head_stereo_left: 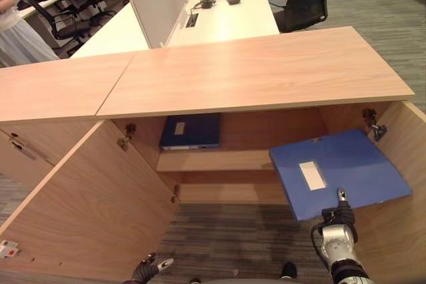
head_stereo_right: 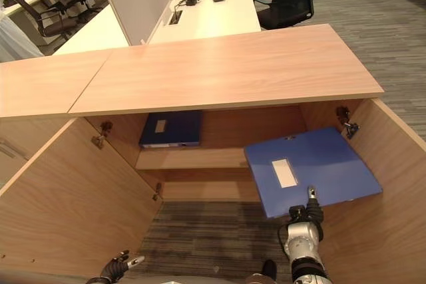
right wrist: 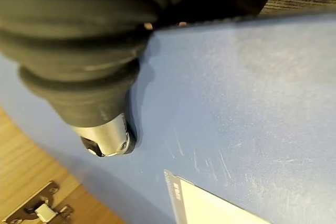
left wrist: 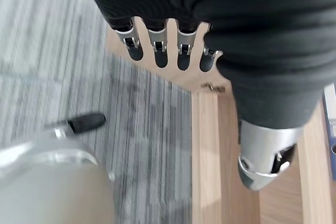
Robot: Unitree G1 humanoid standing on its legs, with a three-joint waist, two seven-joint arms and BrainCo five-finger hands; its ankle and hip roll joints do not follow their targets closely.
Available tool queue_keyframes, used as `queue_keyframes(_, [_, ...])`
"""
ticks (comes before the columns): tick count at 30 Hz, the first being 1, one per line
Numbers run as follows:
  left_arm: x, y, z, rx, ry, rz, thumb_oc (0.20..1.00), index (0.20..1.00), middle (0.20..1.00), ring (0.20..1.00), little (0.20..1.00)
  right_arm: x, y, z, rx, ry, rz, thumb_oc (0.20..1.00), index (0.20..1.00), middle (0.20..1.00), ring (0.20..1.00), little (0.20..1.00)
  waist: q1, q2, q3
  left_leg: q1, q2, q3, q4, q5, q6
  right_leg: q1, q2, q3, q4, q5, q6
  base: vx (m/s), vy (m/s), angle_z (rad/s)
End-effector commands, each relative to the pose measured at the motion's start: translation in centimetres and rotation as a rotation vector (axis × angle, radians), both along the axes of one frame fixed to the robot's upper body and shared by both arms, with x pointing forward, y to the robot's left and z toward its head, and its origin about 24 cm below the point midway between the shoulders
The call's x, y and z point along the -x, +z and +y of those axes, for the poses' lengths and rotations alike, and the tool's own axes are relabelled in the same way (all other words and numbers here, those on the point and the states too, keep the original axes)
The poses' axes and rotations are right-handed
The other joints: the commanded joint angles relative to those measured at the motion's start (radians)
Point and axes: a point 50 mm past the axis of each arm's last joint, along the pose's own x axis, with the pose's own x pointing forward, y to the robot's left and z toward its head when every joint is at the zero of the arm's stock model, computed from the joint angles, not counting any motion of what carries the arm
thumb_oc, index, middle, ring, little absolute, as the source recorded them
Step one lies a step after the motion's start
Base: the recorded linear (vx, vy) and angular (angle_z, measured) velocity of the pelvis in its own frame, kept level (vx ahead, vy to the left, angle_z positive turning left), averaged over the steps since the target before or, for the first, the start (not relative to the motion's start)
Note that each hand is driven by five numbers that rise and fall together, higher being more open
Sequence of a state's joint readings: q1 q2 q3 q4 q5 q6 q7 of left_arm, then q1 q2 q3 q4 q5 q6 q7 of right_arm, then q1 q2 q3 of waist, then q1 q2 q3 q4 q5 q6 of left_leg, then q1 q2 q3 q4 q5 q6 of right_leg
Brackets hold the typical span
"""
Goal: Put the empty folder in the office cabinet
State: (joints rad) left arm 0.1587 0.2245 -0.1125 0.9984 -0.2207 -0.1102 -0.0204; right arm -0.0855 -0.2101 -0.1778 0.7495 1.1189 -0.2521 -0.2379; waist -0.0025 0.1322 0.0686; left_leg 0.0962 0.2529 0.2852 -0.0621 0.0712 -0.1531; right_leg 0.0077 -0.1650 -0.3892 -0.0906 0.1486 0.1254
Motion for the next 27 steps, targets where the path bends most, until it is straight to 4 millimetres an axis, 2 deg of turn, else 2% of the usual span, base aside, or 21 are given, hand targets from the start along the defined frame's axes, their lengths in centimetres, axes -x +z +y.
queue_keyframes(1, [-1.1, 1.2, 3.6, -0.076, 0.026, -0.037, 1.000, 1.000, 1.000, 1.000, 1.000, -3.6, 3.3, 0.1, 0.042, 0.039, -0.204, 0.200, 0.200, 0.200, 0.200, 0.200, 0.013, -0.045, 0.047, -0.014, 0.057, -0.064, 0.080, 0.004, -0.060, 0.025, -0.053, 0.049, 0.043, -0.099, 0.047, 0.02, -0.311, 0.02])
queue_keyframes(3, [-1.2, 1.1, 3.3, -0.061, 0.031, -0.038, 1.000, 1.000, 1.000, 1.000, 1.000, -3.2, 3.1, -0.2, 0.054, 0.050, -0.197, 0.200, 0.200, 0.200, 0.200, 0.200, 0.016, -0.043, 0.064, -0.049, 0.078, -0.107, 0.171, 0.052, -0.062, 0.064, -0.026, 0.043, 0.027, -0.121, 0.020, 0.06, -0.299, 0.02])
queue_keyframes(4, [-1.6, 1.1, 2.8, -0.045, 0.021, -0.041, 1.000, 1.000, 1.000, 1.000, 1.000, -2.3, 2.8, -0.9, 0.056, 0.034, -0.181, 0.200, 0.200, 0.200, 0.200, 0.200, 0.012, -0.051, 0.083, -0.094, 0.102, -0.108, 0.270, 0.115, -0.057, 0.101, -0.015, 0.029, 0.021, -0.149, -0.003, 0.08, -0.291, 0.10])
queue_keyframes(6, [-1.7, 1.1, 2.7, -0.038, 0.020, -0.044, 1.000, 1.000, 1.000, 1.000, 1.000, -2.2, 2.8, -1.0, 0.056, 0.032, -0.180, 0.200, 0.200, 0.200, 0.200, 0.200, 0.008, -0.056, 0.088, -0.114, 0.108, -0.105, 0.308, 0.134, -0.051, 0.115, -0.011, 0.022, 0.017, -0.157, -0.014, 0.03, -0.134, 0.21])
queue_keyframes(8, [-1.5, 1.0, 2.5, -0.033, 0.010, -0.040, 1.000, 1.000, 1.000, 1.000, 1.000, -1.8, 2.6, -1.1, 0.053, 0.027, -0.172, 0.200, 0.200, 0.200, 0.200, 0.200, 0.004, -0.060, 0.093, -0.123, 0.115, -0.092, 0.338, 0.128, -0.050, 0.136, -0.007, 0.014, 0.015, -0.175, -0.020, 0.07, -0.091, 0.20])
queue_keyframes(10, [-1.6, 0.9, 1.8, -0.015, -0.023, -0.038, 1.000, 1.000, 1.000, 1.000, 1.000, -1.5, 2.6, -1.7, 0.068, 0.031, -0.155, 0.200, 0.200, 0.200, 0.200, 0.200, 0.015, -0.064, 0.099, -0.170, 0.059, -0.107, 0.325, 0.092, -0.038, 0.156, -0.004, 0.018, 0.009, -0.195, -0.021, 0.13, -0.091, 0.18])
queue_keyframes(11, [-1.6, 0.9, 1.8, -0.015, -0.024, -0.038, 1.000, 1.000, 1.000, 1.000, 1.000, -1.5, 2.6, -1.7, 0.068, 0.030, -0.154, 0.200, 0.200, 0.200, 0.200, 0.200, 0.014, -0.064, 0.098, -0.170, 0.057, -0.107, 0.325, 0.091, -0.037, 0.155, -0.006, 0.017, 0.009, -0.195, -0.020, 0.19, 0.018, 0.50])
queue_keyframes(12, [-1.4, 0.7, 1.2, -0.007, -0.048, -0.025, 1.000, 1.000, 1.000, 1.000, 1.000, -1.5, 2.6, -1.8, 0.075, 0.039, -0.143, 0.200, 0.200, 0.200, 0.200, 0.200, 0.038, -0.068, 0.097, -0.226, -0.017, -0.143, 0.210, 0.072, -0.030, 0.160, -0.007, 0.022, 0.003, -0.201, -0.006, 0.30, 0.037, 0.14])
queue_keyframes(13, [-1.3, 0.6, 1.0, -0.008, -0.051, -0.019, 1.000, 1.000, 1.000, 1.000, 1.000, -1.8, 2.6, -1.6, 0.074, 0.051, -0.142, 0.200, 0.200, 0.200, 0.200, 0.200, 0.064, -0.066, 0.105, -0.282, -0.054, -0.185, 0.134, 0.101, -0.035, 0.177, 0.003, 0.038, 0.003, -0.213, -0.001, 0.30, 0.034, -0.22])
queue_keyframes(14, [-1.4, 0.6, 1.0, -0.008, -0.051, -0.019, 1.000, 1.000, 1.000, 1.000, 1.000, -1.8, 2.6, -1.6, 0.074, 0.050, -0.142, 0.200, 0.200, 0.200, 0.200, 0.200, 0.064, -0.068, 0.103, -0.282, -0.056, -0.184, 0.127, 0.104, -0.034, 0.174, 0.001, 0.037, 0.003, -0.214, 0.000, 0.23, 0.015, -0.49])
queue_keyframes(16, [-1.0, 0.3, 0.8, -0.006, -0.036, -0.007, 1.000, 1.000, 1.000, 1.000, 1.000, -2.4, 2.6, -1.0, 0.069, 0.078, -0.142, 0.200, 0.200, 0.200, 0.200, 0.200, 0.092, -0.072, 0.114, -0.334, -0.082, -0.235, 0.055, 0.120, -0.047, 0.201, 0.010, 0.070, 0.003, -0.237, 0.007, 0.29, 0.068, 0.40])
queue_keyframes(17, [-0.9, 0.3, 0.8, -0.006, -0.034, -0.002, 1.000, 1.000, 1.000, 1.000, 1.000, -2.6, 2.5, -0.8, 0.066, 0.087, -0.139, 0.200, 0.200, 0.200, 0.200, 0.200, 0.098, -0.071, 0.115, -0.342, -0.080, -0.239, 0.048, 0.128, -0.049, 0.211, 0.012, 0.081, 0.003, -0.245, 0.009, 0.34, 0.125, 0.57])
queue_keyframes(21, [0.3, 0.0, 0.7, -0.007, -0.033, 0.032, 1.000, 1.000, 1.000, 1.000, 1.000, -2.7, 2.3, -0.4, 0.062, 0.110, -0.135, 0.200, 0.200, 0.200, 0.200, 0.200, 0.114, -0.064, 0.091, -0.308, -0.065, -0.216, 0.023, 0.156, -0.041, 0.254, 0.012, 0.105, 0.003, -0.267, 0.023, 0.30, 0.169, -0.12])
queue_keyframes(23, [0.4, -0.1, 0.7, -0.010, -0.047, 0.036, 1.000, 1.000, 1.000, 1.000, 1.000, -2.4, 2.1, -0.4, 0.049, 0.097, -0.133, 0.200, 0.200, 0.200, 0.200, 0.200, 0.116, -0.070, 0.076, -0.287, -0.079, -0.197, 0.017, 0.156, -0.028, 0.265, -0.008, 0.111, 0.004, -0.264, 0.030, 0.34, 0.243, -0.55])
queue_keyframes(24, [0.1, 0.1, 0.8, -0.020, -0.073, 0.024, 1.000, 1.000, 1.000, 1.000, 1.000, -2.4, 2.0, -0.3, 0.038, 0.084, -0.137, 0.200, 0.200, 0.200, 0.200, 0.200, 0.115, -0.083, 0.062, -0.268, -0.104, -0.181, 0.016, 0.137, -0.006, 0.267, -0.040, 0.117, 0.024, -0.257, 0.044, 0.27, 0.216, -0.58])
queue_keyframes(25, [0.1, 0.1, 0.8, -0.021, -0.073, 0.025, 1.000, 1.000, 1.000, 1.000, 1.000, -2.3, 2.0, -0.3, 0.037, 0.084, -0.136, 0.200, 0.200, 0.200, 0.200, 0.200, 0.118, -0.087, 0.061, -0.267, -0.108, -0.177, 0.017, 0.135, -0.004, 0.264, -0.046, 0.118, 0.027, -0.259, 0.047, 0.24, 0.216, -0.40])
queue_keyframes(27, [-0.9, 0.5, 1.0, -0.030, -0.095, -0.010, 1.000, 1.000, 1.000, 1.000, 1.000, -2.9, 2.2, 0.2, 0.031, 0.093, -0.155, 0.200, 0.200, 0.200, 0.200, 0.200, 0.116, -0.099, 0.060, -0.254, -0.129, -0.162, 0.020, 0.107, 0.024, 0.240, -0.078, 0.132, 0.074, -0.254, 0.062, 0.14, 0.180, -0.30])
